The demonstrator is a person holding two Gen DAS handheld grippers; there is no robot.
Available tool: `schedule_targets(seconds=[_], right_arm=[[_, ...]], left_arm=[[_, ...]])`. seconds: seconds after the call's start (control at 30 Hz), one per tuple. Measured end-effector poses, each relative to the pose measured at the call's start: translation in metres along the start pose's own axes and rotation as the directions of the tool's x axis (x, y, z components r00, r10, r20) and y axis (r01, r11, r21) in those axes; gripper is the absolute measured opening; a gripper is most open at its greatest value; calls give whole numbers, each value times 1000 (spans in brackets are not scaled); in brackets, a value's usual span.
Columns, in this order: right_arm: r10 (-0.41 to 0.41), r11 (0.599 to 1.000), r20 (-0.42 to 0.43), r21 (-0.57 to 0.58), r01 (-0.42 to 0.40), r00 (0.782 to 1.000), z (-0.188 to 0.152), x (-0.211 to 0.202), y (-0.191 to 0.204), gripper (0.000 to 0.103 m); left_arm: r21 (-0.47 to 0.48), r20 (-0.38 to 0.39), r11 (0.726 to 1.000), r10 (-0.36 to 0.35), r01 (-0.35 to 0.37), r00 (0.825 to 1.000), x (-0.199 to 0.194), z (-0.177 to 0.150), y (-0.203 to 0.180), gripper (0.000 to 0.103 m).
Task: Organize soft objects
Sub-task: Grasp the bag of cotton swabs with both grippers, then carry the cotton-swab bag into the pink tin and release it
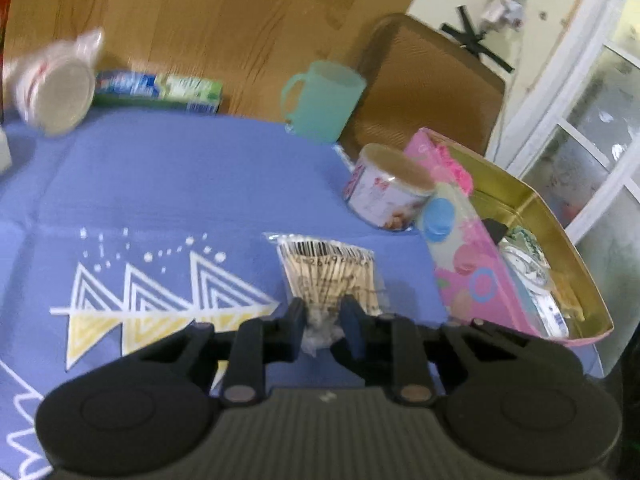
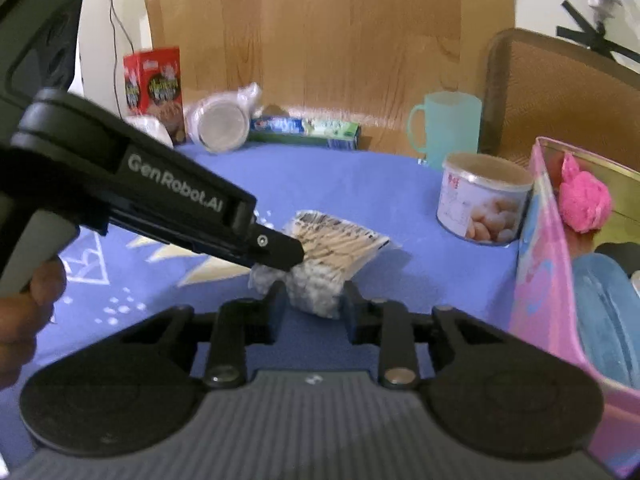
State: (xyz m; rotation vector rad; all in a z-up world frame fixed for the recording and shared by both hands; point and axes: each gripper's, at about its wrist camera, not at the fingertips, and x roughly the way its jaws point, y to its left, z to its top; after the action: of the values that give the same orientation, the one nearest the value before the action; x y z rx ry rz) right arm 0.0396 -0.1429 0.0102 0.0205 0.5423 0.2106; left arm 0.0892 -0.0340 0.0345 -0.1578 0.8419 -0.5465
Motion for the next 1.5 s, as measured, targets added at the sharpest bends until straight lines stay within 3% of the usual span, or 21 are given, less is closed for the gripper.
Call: schedule_targets(seconds=[0.23, 0.47, 0.6, 0.67, 0.7, 0.73, 0.8, 0.87, 0.93, 1.17, 1.3, 1.43, 1.5], right_arm=[[-88, 996, 188, -6, 90, 978, 8, -55, -17, 32], [-240, 970, 213, 95, 224, 947, -1, -91, -83, 32], [-371, 926, 188, 151, 346, 910, -1, -92, -128, 35], [-476, 877, 179, 171, 449, 861, -2, -82, -152, 38], [-524, 848, 156, 181, 497, 837, -3, -77, -162, 38], [-545, 832, 134, 211, 514, 827, -7, -78, -173, 38], [-516, 838, 149, 293, 461, 843, -16, -91, -185, 38], [-519, 836, 162, 299, 460, 839, -26, -102, -182, 38], [-512, 838, 167, 311, 447, 843, -32, -108, -179, 38], [-461, 848, 160, 370, 380, 873, -34, -116, -173, 38], [-436, 854, 172, 389, 346, 883, -34, -126, -162, 38], [-415, 857, 175, 405, 319, 893, -34, -133, -152, 38], [-408, 858, 177, 409, 310, 896, -33, -138, -149, 38]], left_arm=[[148, 100, 989, -46, 30, 994, -29, 18, -62, 20], [315, 40, 941, -142, 122, 989, 15, 30, -148, 20], [369, 26, 919, -160, 139, 987, 56, 42, -198, 27], [401, 50, 911, -120, 90, 991, 80, 48, -218, 57], [393, 62, 918, -89, 57, 994, 89, 51, -221, 59], [373, 58, 927, -60, 34, 997, 96, 53, -223, 59], [315, 13, 948, -60, 53, 998, 103, 54, -218, 59], [291, -7, 955, -66, 65, 998, 105, 50, -211, 59], [285, -18, 958, -30, 34, 999, 105, 44, -207, 59], [323, -15, 945, 66, -58, 998, 81, 19, -196, 62], [336, -4, 941, 42, -38, 999, 58, 6, -193, 63], [357, 57, 930, 75, -90, 996, 35, -4, -195, 80], [357, 70, 930, 66, -87, 995, 26, -8, -193, 81]])
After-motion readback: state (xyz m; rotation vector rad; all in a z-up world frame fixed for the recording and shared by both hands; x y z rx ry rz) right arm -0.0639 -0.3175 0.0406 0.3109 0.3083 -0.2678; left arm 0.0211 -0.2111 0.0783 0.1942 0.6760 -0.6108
